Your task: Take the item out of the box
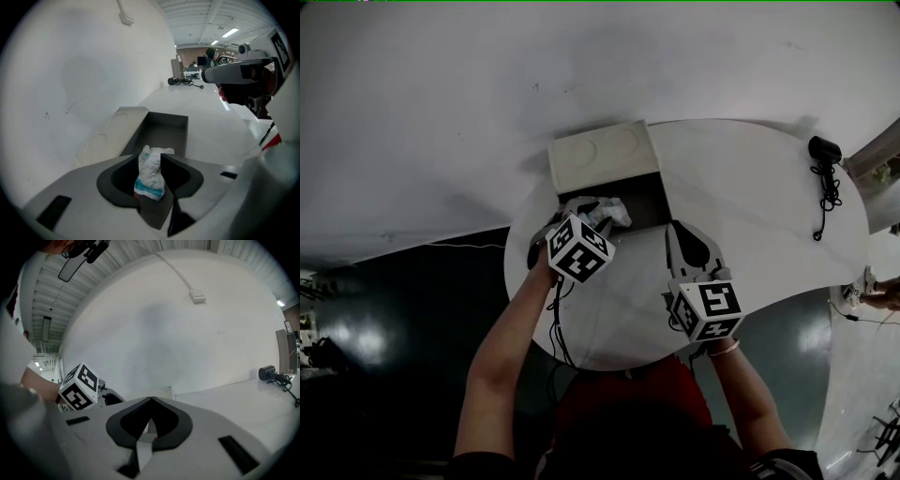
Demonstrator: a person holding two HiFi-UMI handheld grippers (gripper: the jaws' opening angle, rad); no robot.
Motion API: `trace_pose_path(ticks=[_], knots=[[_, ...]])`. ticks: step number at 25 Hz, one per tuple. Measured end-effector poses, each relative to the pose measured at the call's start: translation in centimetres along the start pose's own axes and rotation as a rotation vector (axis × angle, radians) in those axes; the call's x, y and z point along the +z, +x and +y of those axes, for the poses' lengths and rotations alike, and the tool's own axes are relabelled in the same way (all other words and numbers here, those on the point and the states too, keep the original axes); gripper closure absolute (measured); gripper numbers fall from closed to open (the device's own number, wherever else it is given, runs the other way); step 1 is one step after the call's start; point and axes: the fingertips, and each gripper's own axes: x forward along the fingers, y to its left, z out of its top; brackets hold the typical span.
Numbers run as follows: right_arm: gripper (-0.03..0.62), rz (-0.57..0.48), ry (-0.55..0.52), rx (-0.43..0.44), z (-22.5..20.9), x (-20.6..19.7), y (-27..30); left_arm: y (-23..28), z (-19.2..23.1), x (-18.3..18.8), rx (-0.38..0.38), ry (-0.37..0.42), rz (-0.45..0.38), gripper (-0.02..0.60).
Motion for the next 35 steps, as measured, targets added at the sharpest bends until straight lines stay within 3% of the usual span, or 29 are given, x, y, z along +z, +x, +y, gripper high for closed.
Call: trace_pose_path(ticks=[21,35], knots=[[0.580,0.015,0.025,0.014,-2.7,-0.6,2.0,4.8,-1.2,-2.1,-0.139,0.185,0.190,0.430],[0.580,0.037,0.042,0.006,-3.7,-1.4,2.6,6.5,-1.3,-2.3,-0.184,0.107,0.211,0.436]])
